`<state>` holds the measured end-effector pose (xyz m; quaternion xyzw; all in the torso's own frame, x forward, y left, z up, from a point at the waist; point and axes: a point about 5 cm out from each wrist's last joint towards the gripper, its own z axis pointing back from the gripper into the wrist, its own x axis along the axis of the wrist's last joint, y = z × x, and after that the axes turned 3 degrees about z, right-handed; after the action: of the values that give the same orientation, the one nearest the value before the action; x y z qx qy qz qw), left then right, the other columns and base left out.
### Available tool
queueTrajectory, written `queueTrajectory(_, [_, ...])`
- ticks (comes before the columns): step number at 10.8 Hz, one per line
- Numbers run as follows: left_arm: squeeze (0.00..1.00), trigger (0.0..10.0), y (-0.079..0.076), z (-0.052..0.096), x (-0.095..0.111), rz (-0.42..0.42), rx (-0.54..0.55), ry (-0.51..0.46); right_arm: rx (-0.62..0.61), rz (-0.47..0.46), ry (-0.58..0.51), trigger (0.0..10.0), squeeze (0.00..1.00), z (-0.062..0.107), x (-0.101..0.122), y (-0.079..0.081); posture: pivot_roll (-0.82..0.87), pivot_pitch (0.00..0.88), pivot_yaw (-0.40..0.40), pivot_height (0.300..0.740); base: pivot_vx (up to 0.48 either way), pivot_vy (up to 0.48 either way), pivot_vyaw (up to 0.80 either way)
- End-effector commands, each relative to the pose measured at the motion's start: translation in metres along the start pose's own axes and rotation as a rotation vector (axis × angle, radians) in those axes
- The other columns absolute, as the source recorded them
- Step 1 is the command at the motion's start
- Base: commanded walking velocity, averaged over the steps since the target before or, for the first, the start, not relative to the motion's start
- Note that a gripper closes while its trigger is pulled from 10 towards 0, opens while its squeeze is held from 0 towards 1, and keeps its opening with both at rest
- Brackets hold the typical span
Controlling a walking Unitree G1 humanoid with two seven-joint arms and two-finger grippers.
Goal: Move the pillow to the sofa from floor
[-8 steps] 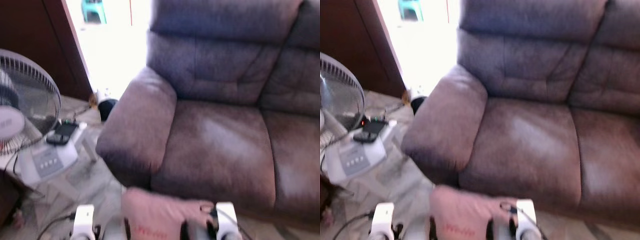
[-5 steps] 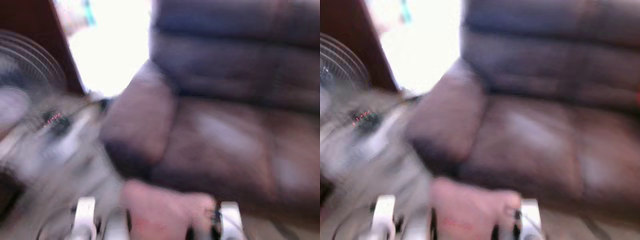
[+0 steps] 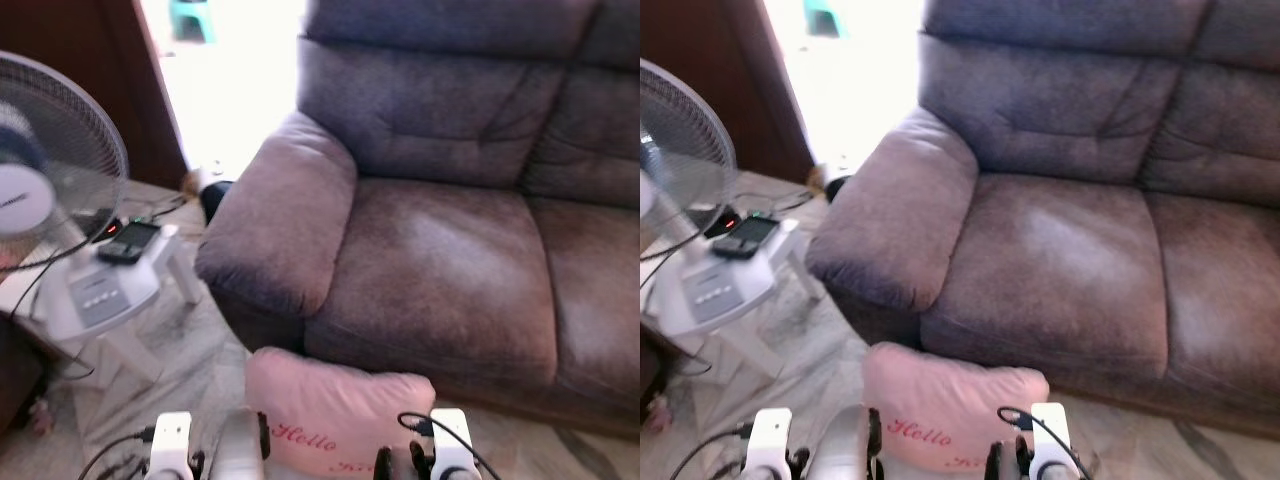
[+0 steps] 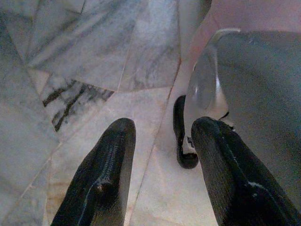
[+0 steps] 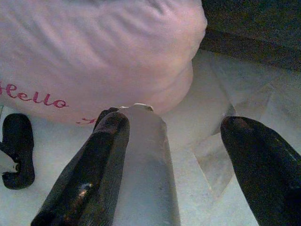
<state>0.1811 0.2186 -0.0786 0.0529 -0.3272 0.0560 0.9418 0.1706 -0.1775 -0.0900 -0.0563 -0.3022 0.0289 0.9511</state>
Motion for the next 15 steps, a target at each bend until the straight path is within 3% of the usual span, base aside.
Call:
queueTrajectory(1, [0.00, 10.0, 0.001, 0.001, -0.006, -0.006, 0.006, 0.018, 0.003, -0.005, 0.039, 10.0, 0.00, 0.002, -0.010, 0.000, 0.04, 0.089, -0.012, 0.630, 0.000, 0.000, 0.00])
queueTrajectory(3, [0.00, 10.0, 0.000, 0.001, -0.006, -0.004, 0.006, 0.020, 0.006, -0.009, 0.046, 10.0, 0.00, 0.002, -0.011, 0.001, 0.04, 0.089, -0.013, 0.630, 0.000, 0.000, 0.00])
queueTrajectory(7, [0.00, 10.0, 0.008, 0.001, -0.005, -0.003, 0.014, 0.022, 0.011, -0.005, 0.045, 10.0, 0.00, 0.002, -0.011, 0.003, 0.04, 0.089, -0.013, 0.560, 0.000, 0.000, 0.00])
queueTrajectory(8, [0.00, 10.0, 0.018, 0.003, -0.006, -0.001, 0.023, 0.023, 0.009, 0.000, 0.039, 10.0, 0.00, 0.002, -0.011, 0.002, 0.04, 0.089, -0.013, 0.560, 0.000, 0.000, 0.00])
queueTrajectory(11, [0.00, 10.0, 0.020, 0.003, -0.005, 0.001, 0.031, 0.014, 0.005, 0.003, 0.041, 10.0, 0.00, 0.002, -0.012, 0.002, 0.04, 0.089, -0.015, 0.560, 0.000, 0.000, 0.00])
queueTrajectory(12, [0.00, 10.0, 0.007, 0.001, 0.000, -0.003, 0.029, -0.011, -0.001, 0.002, 0.008, 10.0, 0.00, 0.002, -0.008, 0.001, 0.04, 0.088, -0.015, 0.560, 0.000, 0.000, 0.00])
queueTrajectory(13, [0.00, 10.0, 0.004, 0.000, 0.010, 0.015, 0.041, -0.073, -0.027, -0.015, -0.092, 10.0, 0.00, 0.000, 0.010, -0.003, 0.04, 0.090, -0.016, 0.560, 0.000, 0.000, 0.00])
queueTrajectory(15, [0.00, 10.0, 0.004, -0.003, 0.051, 0.073, 0.030, -0.260, -0.147, -0.047, -0.297, 10.0, 0.00, 0.001, 0.046, -0.025, 0.03, 0.092, -0.016, 0.560, 0.000, 0.000, 0.00])
